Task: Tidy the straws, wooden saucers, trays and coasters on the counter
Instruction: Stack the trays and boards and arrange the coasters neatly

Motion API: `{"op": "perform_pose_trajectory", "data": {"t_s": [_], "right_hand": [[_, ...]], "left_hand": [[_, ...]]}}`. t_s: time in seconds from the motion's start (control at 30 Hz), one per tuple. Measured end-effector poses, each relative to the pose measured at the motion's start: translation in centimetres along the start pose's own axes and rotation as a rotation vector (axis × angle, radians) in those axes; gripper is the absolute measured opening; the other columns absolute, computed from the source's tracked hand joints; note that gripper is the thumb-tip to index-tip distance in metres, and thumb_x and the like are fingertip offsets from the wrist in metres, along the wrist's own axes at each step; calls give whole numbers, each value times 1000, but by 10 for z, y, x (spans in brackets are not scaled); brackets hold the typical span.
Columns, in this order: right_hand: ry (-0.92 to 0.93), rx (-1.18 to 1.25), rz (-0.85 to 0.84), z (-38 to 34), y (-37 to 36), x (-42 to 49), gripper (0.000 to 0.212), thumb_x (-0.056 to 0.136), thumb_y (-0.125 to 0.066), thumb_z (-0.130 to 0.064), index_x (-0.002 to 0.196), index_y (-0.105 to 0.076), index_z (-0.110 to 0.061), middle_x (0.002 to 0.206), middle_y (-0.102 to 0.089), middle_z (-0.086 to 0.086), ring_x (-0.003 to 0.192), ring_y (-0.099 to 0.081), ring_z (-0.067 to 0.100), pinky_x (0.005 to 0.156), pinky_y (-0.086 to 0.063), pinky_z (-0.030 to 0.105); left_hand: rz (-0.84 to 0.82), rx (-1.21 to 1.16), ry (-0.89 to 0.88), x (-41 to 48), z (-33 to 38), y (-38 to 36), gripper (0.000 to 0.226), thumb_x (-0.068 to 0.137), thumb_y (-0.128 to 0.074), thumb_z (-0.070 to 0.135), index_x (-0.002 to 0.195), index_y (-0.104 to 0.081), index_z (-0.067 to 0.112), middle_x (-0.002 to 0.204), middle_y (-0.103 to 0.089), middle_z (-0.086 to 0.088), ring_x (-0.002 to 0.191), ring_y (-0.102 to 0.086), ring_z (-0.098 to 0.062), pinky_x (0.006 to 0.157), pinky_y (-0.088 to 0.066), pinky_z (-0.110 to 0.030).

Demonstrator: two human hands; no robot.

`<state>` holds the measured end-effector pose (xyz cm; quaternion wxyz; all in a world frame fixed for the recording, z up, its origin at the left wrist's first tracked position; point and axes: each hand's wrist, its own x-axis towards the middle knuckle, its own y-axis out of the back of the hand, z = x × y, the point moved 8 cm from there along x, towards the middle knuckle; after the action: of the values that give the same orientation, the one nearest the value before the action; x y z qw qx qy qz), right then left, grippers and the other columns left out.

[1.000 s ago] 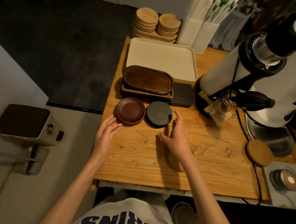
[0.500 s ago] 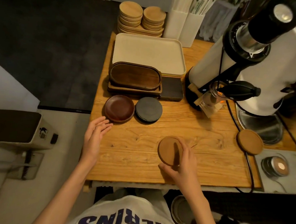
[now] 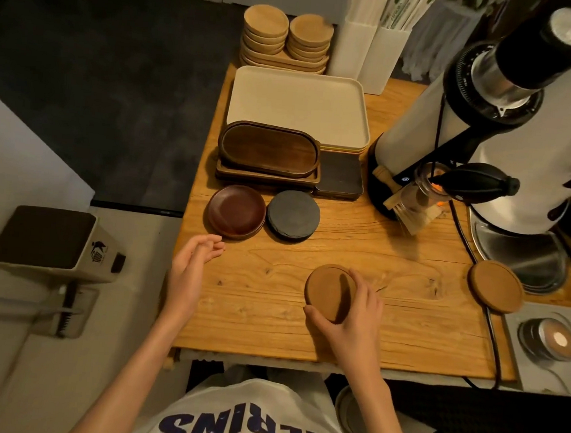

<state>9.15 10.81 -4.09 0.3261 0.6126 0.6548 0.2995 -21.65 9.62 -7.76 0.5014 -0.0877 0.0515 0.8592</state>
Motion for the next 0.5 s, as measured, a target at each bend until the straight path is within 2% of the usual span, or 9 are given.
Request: {"op": "perform_pose_trajectory", "data": {"t_s": [0.07, 0.13, 0.23, 0.3, 0.37, 0.43, 0.5], "right_hand": [[-4, 49, 7, 0, 4, 0, 96, 70, -82, -53, 147, -31, -27, 143, -40, -1, 130, -33, 16, 103, -34, 32], [-7, 98, 7, -2, 8, 1, 96, 70, -81, -55, 147, -30, -28, 142, -40, -3, 129, -31, 12, 103, -36, 33], [-15, 176, -29, -6, 16, 6, 100, 67, -77, -65, 147, -26, -32, 141, -37, -10, 126, -27, 1, 99, -32, 26], [-3, 216, -42, -12, 23, 9, 101, 65, -74, -71, 145, -24, -37, 138, -36, -15, 126, -29, 0, 97, -31, 22], [28, 248, -58, -19, 27, 11, 100, 63, -72, -76, 143, -22, -44, 136, -35, -21, 126, -31, 0, 97, -31, 18], [59, 261, -111, -24, 26, 10, 104, 61, -72, -79, 145, -19, -45, 137, -32, -25, 129, -32, 0, 101, -32, 20], [88, 256, -187, -27, 25, 9, 109, 60, -72, -80, 146, -14, -48, 139, -29, -27, 133, -29, 0, 104, -35, 25]], "left_hand": [[-1, 37, 0, -5, 4, -4, 22, 95, -48, 29, 94, -70, 29, 94, -72, 3, 95, -67, -16, 89, -51, -38], [-3, 60, -2, -16, 10, -12, 21, 95, -48, 29, 91, -69, 30, 87, -70, 2, 84, -66, -16, 80, -52, -37], [-70, 59, 42, -41, 19, -39, 21, 89, -49, 36, 87, -70, 33, 78, -67, 1, 71, -58, -16, 66, -47, -31], [-175, -8, 148, -60, 19, -66, 26, 88, -47, 41, 95, -70, 31, 85, -70, 0, 78, -61, -22, 70, -49, -33], [-309, -180, 301, -78, 17, -98, 44, 88, -46, 53, 115, -65, 24, 105, -72, -3, 96, -66, -27, 80, -52, -36], [-402, -395, 448, -94, 16, -127, 59, 88, -42, 63, 132, -55, 25, 124, -67, -6, 115, -62, -26, 89, -53, -40], [-429, -531, 581, -106, 17, -150, 65, 86, -39, 69, 133, -56, 28, 130, -64, -10, 119, -60, -27, 96, -51, -46]]}}
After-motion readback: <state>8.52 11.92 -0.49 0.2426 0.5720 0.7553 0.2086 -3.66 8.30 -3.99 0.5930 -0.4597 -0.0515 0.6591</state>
